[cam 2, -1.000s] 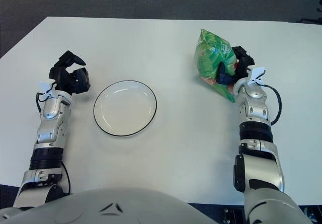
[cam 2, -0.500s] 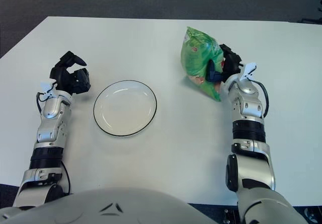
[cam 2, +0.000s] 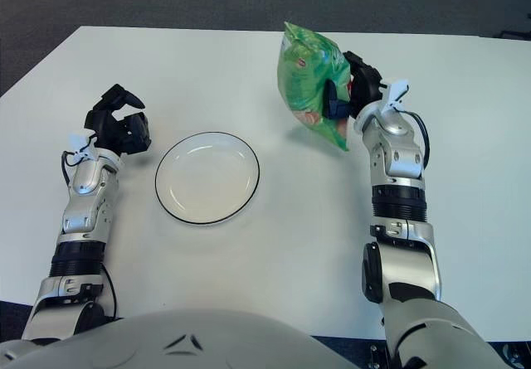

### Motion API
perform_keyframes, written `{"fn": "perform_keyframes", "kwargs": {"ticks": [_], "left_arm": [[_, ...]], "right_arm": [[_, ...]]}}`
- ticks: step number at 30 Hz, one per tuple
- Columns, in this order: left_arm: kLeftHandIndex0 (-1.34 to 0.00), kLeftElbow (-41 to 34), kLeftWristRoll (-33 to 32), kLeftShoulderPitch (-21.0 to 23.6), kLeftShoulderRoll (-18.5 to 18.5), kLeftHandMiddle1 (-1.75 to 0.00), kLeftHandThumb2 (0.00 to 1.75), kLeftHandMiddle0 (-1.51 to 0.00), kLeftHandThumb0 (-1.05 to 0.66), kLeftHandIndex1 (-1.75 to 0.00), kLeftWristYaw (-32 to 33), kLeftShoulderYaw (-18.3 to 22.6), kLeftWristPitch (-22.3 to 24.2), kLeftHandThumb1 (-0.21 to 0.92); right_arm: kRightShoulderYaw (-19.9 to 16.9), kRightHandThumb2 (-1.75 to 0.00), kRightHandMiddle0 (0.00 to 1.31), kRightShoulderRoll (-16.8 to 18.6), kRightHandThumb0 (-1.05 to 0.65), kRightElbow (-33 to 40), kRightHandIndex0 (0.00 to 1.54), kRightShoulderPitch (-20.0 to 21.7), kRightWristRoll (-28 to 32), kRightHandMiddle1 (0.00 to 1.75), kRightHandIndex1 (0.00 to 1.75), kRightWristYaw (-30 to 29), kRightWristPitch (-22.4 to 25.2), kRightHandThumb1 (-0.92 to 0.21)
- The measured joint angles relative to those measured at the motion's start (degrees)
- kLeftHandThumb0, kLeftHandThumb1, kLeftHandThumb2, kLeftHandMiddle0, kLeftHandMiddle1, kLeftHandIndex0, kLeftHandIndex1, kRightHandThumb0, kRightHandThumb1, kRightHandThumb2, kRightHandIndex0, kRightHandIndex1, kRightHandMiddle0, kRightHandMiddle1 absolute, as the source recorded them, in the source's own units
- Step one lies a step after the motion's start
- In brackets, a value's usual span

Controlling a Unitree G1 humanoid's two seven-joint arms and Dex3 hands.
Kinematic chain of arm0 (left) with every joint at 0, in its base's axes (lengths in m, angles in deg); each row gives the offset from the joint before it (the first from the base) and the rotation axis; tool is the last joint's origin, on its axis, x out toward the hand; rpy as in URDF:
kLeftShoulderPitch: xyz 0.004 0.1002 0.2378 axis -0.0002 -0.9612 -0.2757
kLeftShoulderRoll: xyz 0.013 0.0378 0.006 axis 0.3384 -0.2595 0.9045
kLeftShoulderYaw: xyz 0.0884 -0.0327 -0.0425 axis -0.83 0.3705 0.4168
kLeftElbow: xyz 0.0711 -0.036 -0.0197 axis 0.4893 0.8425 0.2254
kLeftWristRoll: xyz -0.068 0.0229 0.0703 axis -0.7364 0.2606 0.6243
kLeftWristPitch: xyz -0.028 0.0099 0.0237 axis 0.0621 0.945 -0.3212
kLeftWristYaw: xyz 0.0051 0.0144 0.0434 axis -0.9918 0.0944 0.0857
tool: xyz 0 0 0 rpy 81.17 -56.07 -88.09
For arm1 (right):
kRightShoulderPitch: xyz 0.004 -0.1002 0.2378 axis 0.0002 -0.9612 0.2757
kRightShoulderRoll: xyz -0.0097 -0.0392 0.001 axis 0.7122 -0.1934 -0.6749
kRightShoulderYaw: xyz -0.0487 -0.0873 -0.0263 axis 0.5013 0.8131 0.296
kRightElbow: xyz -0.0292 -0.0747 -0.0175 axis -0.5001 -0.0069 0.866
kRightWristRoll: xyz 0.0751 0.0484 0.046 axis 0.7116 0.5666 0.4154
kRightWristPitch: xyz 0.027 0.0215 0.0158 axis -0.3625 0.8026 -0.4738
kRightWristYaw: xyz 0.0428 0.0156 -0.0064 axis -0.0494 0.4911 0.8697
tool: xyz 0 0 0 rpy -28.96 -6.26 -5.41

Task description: Put the snack into the plate.

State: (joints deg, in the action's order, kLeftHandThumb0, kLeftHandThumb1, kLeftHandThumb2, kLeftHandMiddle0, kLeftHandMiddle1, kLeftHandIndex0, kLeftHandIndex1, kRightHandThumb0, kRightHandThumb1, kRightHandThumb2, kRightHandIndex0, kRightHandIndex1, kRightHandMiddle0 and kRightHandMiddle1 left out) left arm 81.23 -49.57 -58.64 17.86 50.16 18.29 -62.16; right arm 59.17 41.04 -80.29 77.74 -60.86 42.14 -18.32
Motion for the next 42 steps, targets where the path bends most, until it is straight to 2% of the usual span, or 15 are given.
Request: {"fn": "perform_keyframes", "kwargs": {"ticks": [10, 14, 30, 42], "left_arm": [[-0.68, 0.57, 0.01, 0.45, -0.07, -1.75, 1.41, -1.3, -0.51, -1.75, 0.01, 0.0, 0.0, 0.24], [-0.68, 0.84, 0.03, 0.45, -0.04, -1.75, 1.42, -1.3, -0.51, -1.75, 0.0, 0.02, -0.01, 0.24], [-0.68, 1.45, 0.07, 0.83, 0.03, -1.75, 1.42, -1.31, -0.51, -1.75, -0.01, 0.09, -0.12, 0.23], [-0.69, 1.71, 0.04, 0.95, 0.02, -1.75, 1.43, -1.32, -0.52, -1.75, -0.09, 0.36, -0.31, 0.23]], "right_arm": [[0.34, -1.64, 0.61, 0.7, 0.0, 1.38, 0.88, 2.0, 0.93, 1.75, 1.64, 1.34, 2.17, -0.01], [0.32, -1.64, 0.61, 1.25, 0.0, 2.58, 0.88, 2.05, 1.14, 1.75, 1.64, 0.65, 4.43, -0.01], [0.27, -1.64, 0.61, 4.23, 0.0, 10.15, 0.88, 2.01, 2.44, 1.75, 1.65, -1.39, 11.87, -0.01], [1.02, -1.66, 0.63, 4.38, 0.0, 17.23, 0.89, 1.67, 4.66, 1.75, 1.64, 0.26, 15.96, 0.01]]}}
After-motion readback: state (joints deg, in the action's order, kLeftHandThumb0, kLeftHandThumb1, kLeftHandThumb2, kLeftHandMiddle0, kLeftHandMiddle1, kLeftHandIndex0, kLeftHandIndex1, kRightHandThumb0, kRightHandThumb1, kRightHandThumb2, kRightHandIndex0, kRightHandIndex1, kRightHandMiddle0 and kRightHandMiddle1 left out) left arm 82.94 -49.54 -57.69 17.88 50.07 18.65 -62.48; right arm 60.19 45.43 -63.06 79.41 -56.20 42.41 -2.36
